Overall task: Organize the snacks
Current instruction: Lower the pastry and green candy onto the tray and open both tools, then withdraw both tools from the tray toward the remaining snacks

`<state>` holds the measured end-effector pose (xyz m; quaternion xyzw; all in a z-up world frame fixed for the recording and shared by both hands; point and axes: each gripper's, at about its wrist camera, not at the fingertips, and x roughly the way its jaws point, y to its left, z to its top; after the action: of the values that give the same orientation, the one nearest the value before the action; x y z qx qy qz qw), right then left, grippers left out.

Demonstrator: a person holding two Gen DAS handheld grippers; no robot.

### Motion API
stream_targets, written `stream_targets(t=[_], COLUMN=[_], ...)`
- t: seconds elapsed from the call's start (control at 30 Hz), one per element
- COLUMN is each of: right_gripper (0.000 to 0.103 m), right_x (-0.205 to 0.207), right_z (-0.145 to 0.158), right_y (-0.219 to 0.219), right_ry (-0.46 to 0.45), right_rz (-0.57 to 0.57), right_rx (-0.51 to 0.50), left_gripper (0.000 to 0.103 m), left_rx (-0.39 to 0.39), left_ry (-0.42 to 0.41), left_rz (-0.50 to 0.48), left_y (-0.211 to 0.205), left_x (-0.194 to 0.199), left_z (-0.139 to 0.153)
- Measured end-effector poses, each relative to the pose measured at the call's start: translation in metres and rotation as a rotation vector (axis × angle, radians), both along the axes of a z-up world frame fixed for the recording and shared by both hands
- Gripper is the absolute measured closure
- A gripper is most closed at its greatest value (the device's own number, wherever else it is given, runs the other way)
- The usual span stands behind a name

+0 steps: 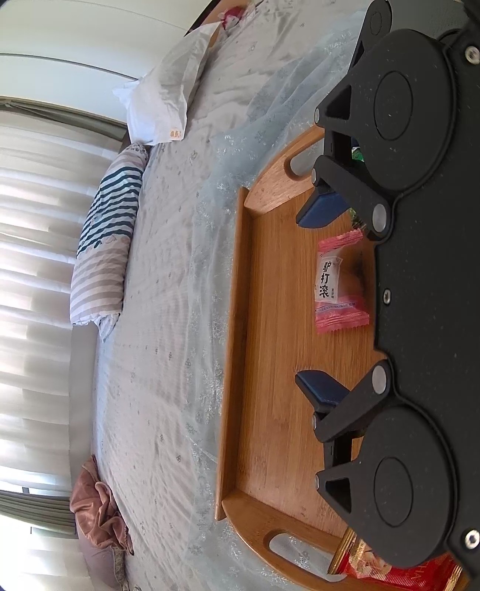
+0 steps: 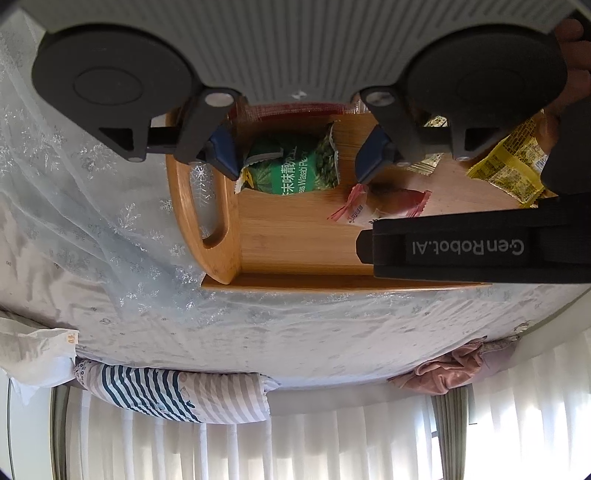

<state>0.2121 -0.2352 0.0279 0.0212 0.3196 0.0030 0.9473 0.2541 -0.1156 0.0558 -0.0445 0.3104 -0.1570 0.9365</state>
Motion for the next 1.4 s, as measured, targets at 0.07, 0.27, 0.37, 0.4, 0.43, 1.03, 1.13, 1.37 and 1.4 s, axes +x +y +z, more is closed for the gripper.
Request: stream_targets(t=[0.07,0.27,0.37,0.4,0.43,1.03,1.13,1.37,1.4], right_gripper=[0.013,0.010,0.010,0.010,0.009,0.000,0.000,0.000,0.000], right_x=[-0.002,-0.006,-0.007,-0.008,-0.009,-0.048,-0.056,-0.074,-0.077], right_z=[0.001,0.008,0.010,0.011,0.012,0.039,0.043,0.046,0.046], right_y=[0.001,0.000,-0.006,-0.006,-0.006,0.003,0.002,0.005,0.006], right_ry=[-0.009,-0.030,-0.032,-0.034,-0.035,-0.106,-0.112,-0.110,-0.107], right_rz=[0.003,-0.016,-0.031,-0.033,-0.037,-0.059,-0.062,-0.079,-0.081], right_rx=[-0.002,-0.019,0.012,0.018,0.020,0.001,0.002,0.005,0.009], left_gripper=[0.018,0.014,0.012,0.010,0.007,0.000,0.000,0.000,0.000], left_rx=[-0.002,-0.021,-0.034,-0.030,-0.025,-0.012,0.002,0.025,0.041], left_ry=[0.004,0.016,0.018,0.014,0.009,0.004,-0.008,-0.064,-0.079], left_rz=[0.004,0.018,0.020,0.024,0.029,0.075,0.088,0.100,0.097], left_y=[0.002,0.006,0.009,0.009,0.009,0.043,0.046,0.052,0.052], left_x=[0.000,-0.002,-0.004,-0.005,-0.006,-0.033,-0.039,-0.064,-0.069], left_z=[0.000,0.002,0.005,0.006,0.007,0.025,0.029,0.035,0.035])
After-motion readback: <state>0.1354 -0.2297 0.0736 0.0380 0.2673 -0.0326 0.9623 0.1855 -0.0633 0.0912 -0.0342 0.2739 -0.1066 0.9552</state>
